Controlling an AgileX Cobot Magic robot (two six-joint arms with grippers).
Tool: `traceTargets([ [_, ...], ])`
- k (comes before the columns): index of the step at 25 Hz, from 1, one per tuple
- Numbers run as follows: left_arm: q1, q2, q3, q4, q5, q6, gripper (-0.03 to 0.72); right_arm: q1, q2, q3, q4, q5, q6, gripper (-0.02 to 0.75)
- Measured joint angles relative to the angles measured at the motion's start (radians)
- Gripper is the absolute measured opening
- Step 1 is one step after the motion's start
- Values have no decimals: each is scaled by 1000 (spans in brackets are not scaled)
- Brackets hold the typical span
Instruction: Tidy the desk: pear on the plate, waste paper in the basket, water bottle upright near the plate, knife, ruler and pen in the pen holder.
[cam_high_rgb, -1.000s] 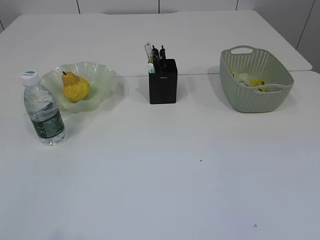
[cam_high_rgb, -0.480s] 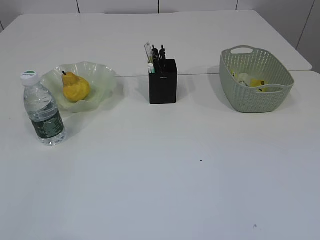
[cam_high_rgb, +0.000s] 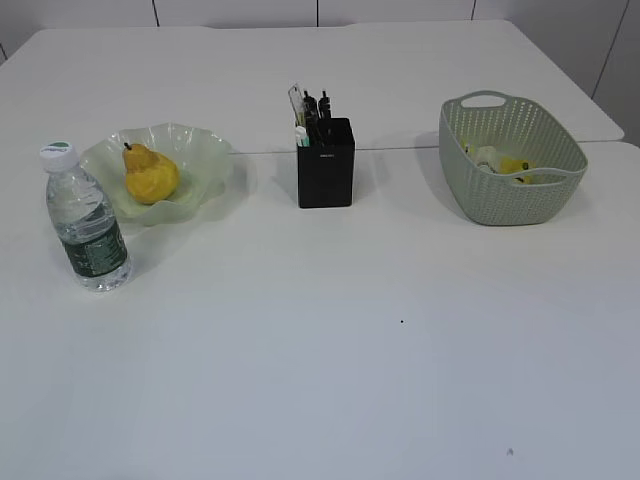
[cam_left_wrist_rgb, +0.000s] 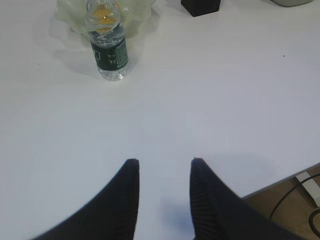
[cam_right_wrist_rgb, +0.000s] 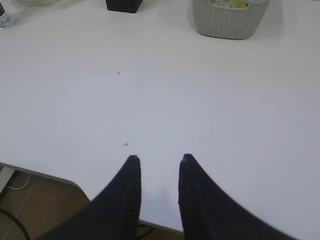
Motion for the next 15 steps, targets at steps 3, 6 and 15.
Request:
traceTargets([
  [3, 0, 0, 0, 1, 0, 1, 238, 0, 0, 0, -1, 0, 0, 230],
  [6, 0, 0, 2, 1, 2, 1, 238, -2, 0, 0, -2, 0, 0, 230],
  [15, 55, 0, 2, 1, 4, 1, 238, -206, 0, 0, -2, -2, 0, 230],
])
